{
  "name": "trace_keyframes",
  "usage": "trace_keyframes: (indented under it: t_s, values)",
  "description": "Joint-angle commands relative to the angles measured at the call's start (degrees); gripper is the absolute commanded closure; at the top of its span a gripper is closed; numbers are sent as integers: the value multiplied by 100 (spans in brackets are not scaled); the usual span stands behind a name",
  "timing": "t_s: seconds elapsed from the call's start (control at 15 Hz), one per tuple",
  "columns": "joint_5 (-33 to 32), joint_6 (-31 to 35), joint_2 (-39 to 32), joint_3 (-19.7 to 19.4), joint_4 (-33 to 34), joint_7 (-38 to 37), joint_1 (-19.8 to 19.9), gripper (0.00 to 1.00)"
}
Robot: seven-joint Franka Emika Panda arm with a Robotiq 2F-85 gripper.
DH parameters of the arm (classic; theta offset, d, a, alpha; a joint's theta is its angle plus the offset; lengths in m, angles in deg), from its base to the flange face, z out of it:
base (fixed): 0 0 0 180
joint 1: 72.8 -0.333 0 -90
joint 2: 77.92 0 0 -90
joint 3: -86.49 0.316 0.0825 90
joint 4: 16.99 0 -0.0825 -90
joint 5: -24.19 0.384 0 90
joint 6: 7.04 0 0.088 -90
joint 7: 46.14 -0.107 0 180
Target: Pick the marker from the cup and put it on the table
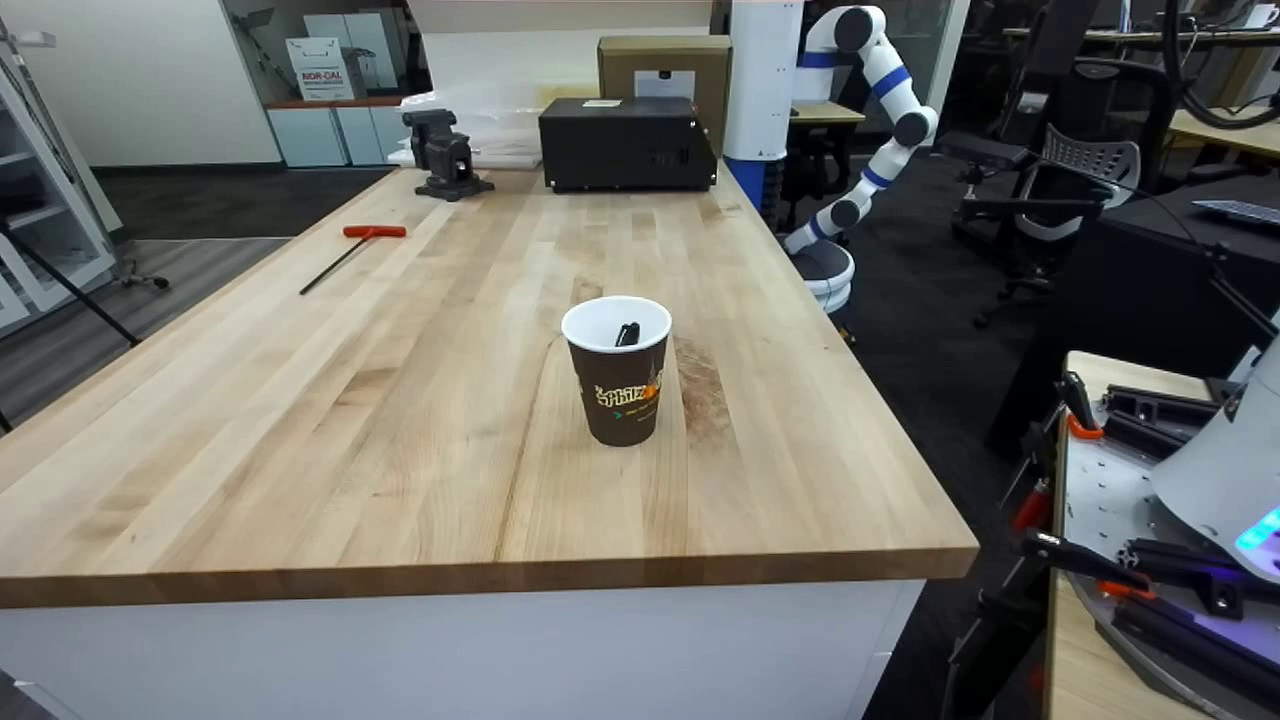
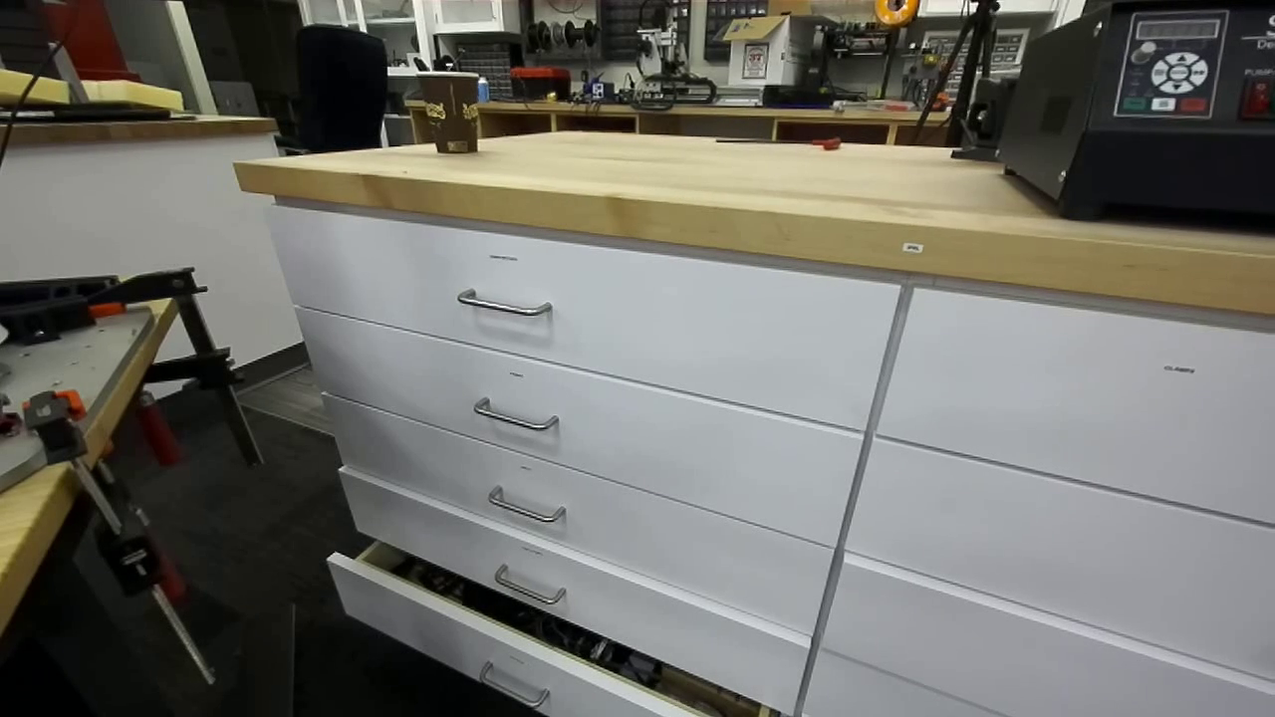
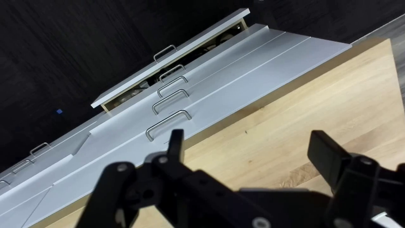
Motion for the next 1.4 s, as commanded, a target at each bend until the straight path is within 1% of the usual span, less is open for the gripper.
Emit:
trace_keyframes:
  t_s: [0.0,0.33,0.53,0.8,1.0,1.2,1.33]
  values:
    - [-11,10,-301,263,97,-154,-122,0]
    - [-38,-16,-787,736,245,-363,-300,0]
    - [8,-67,-1098,918,429,-428,-455,0]
    - [38,200,-1373,1076,615,-326,-764,0]
    - [11,542,-1568,1222,697,-334,-943,0]
    - [-114,938,-1788,1409,758,-477,-983,0]
    - [-219,1186,-1974,1566,816,-744,-914,0]
